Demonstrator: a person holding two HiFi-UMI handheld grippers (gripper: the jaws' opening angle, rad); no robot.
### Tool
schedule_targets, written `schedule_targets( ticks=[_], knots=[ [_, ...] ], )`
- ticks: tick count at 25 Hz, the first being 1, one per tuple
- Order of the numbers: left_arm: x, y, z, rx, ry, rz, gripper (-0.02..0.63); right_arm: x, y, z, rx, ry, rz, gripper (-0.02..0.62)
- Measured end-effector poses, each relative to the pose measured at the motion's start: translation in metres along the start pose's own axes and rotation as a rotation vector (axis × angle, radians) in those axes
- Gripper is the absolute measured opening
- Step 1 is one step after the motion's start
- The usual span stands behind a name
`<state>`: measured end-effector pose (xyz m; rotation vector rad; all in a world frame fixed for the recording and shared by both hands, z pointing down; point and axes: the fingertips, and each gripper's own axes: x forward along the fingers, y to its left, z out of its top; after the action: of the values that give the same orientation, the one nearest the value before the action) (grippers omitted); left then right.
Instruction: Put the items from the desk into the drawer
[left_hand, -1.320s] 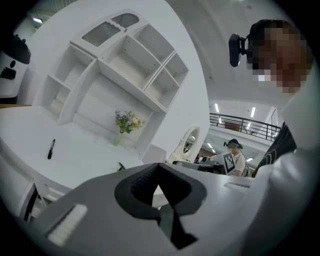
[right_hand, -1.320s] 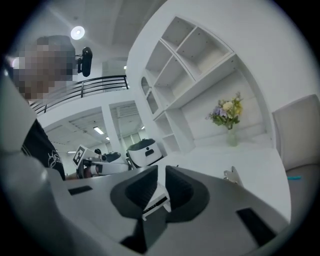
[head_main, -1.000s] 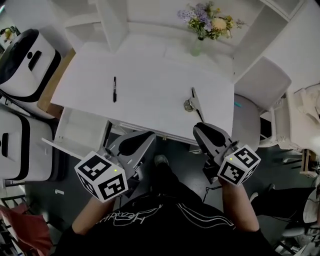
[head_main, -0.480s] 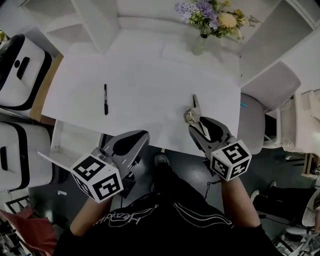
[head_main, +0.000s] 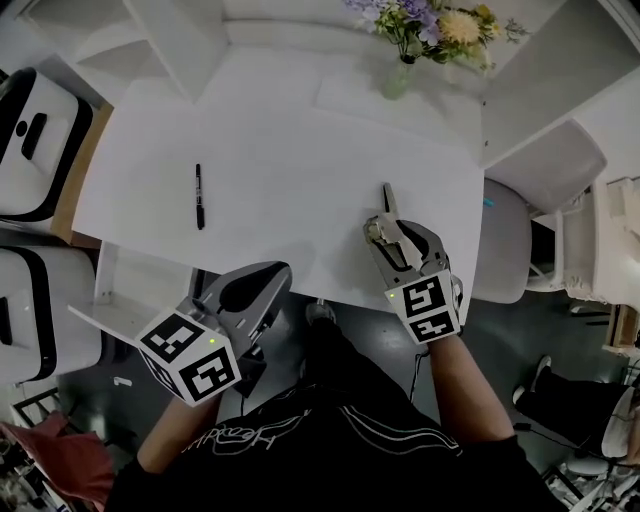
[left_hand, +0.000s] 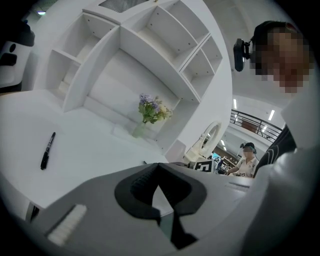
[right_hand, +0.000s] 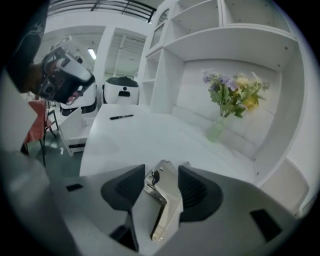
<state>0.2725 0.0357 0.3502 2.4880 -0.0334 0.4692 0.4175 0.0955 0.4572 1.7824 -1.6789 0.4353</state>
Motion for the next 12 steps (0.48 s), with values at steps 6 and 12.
schedule_targets(
  ticks=[6, 12],
  knots=[
    [-0.004, 0.003, -0.004, -0.012, -0.002, 0.023, 0.009, 0.019, -0.002, -0.010, -0.094, 0.048, -0.069, 0.178],
    [-0.010, 0.004, -0.005, -0.016, -0.008, 0.040, 0.009, 0.023, -0.007, -0.011, -0.070, 0.042, -0.107, 0.137]
  ],
)
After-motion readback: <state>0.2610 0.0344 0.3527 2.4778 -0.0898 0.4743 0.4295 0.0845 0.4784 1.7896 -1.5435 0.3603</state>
